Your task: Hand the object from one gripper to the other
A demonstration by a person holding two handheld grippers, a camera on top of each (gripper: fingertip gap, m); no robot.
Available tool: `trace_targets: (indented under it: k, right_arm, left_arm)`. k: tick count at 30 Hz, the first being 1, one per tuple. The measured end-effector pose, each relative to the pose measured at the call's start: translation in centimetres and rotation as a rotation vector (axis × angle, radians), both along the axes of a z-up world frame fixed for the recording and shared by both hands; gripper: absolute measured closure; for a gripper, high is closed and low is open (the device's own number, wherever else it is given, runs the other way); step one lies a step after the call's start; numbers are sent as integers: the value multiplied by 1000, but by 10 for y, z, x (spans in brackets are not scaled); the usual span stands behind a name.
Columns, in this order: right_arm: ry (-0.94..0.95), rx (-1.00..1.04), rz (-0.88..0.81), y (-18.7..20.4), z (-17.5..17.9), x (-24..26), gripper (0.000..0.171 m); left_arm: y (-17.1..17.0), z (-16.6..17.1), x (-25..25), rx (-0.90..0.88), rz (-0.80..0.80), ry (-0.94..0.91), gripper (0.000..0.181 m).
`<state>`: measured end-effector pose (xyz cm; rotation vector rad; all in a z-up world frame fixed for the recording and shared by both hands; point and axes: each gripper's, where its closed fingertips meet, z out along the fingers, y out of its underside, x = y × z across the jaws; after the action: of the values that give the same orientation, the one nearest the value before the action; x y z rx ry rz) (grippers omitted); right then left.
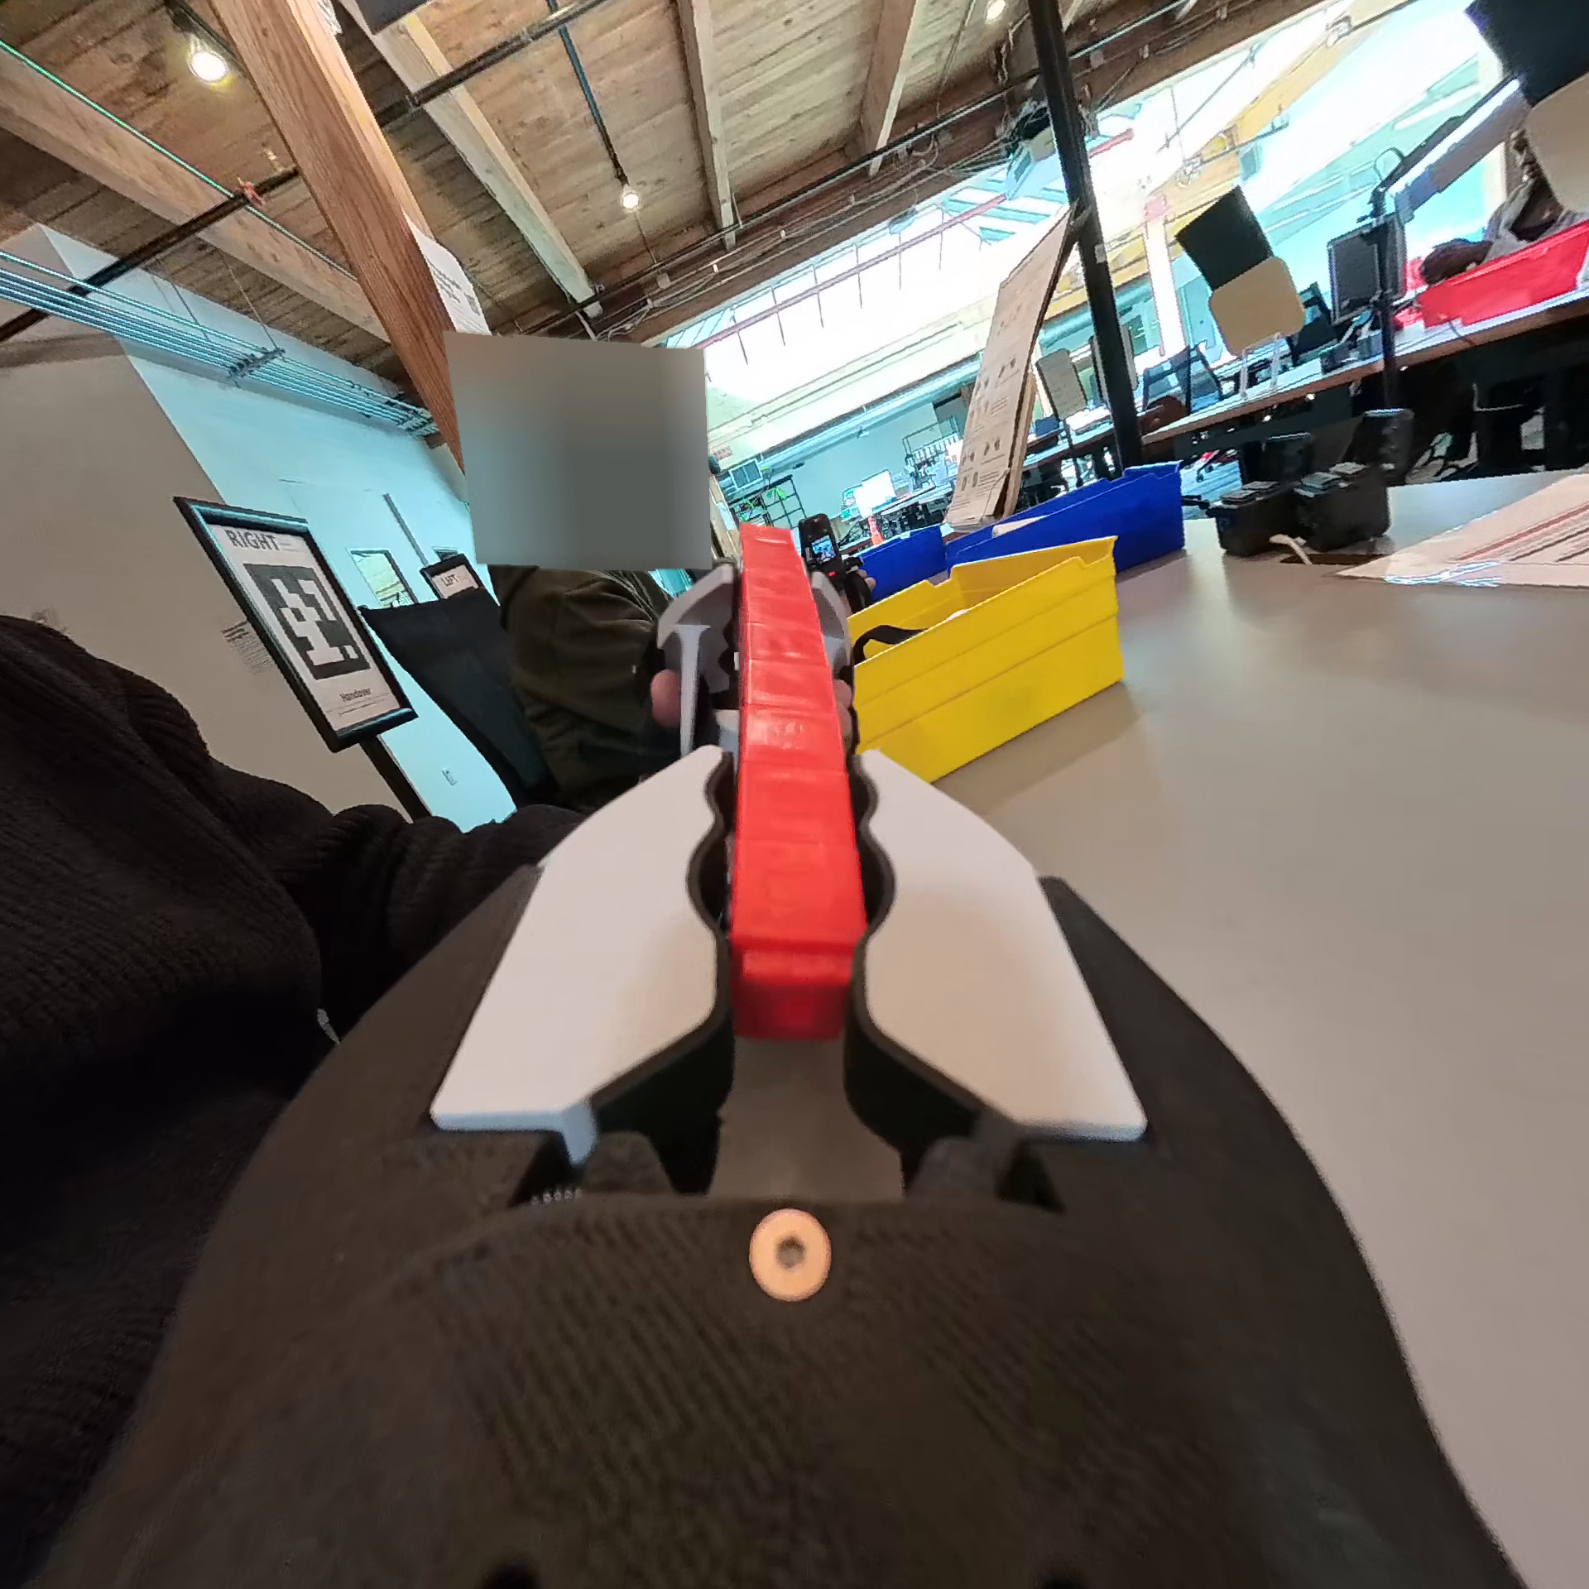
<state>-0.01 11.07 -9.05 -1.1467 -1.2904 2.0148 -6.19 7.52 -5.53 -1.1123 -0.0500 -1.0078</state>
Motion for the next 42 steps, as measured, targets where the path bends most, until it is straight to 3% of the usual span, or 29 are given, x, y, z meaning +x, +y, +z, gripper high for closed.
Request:
trace_targets:
  k: [4, 10, 13, 17, 20, 25, 28, 34, 39, 42]
  right_arm:
    - [7, -3, -16, 2, 3, 1, 147]
    - [-12, -66, -81, 27, 5, 2, 148]
    - [-76, -34, -125, 42, -3, 1, 148]
    - [-197, 34, -156, 55, -22, 0, 147]
    - [-251, -4, -135, 55, -28, -2, 147]
    - [-380, -18, -70, 48, -48, -4, 147]
    - [-435, 5, -25, 40, -57, -4, 148]
    - [-442, -2, 52, 25, -56, -3, 148]
    - [-392, -44, 27, 30, -52, -5, 145]
    - [-318, -77, -47, 42, -42, -8, 121]
  left_arm:
    - [2, -5, -2, -30, -23, -28, 156]
    - [25, -29, -17, -220, 139, 28, 63]
    - [31, -45, -40, -326, 347, 210, 49]
    - [31, -58, -57, -410, 587, 594, 59]
    - [35, -84, -45, -519, 599, 931, 87]
    - [36, -105, -34, -543, 641, 1317, 93]
    - [36, -115, -23, -504, 614, 1505, 111]
    - [33, -131, -6, -511, 505, 1596, 155]
    - [32, -136, -4, -532, 463, 1612, 156]
    - [33, -132, -5, -536, 483, 1576, 156]
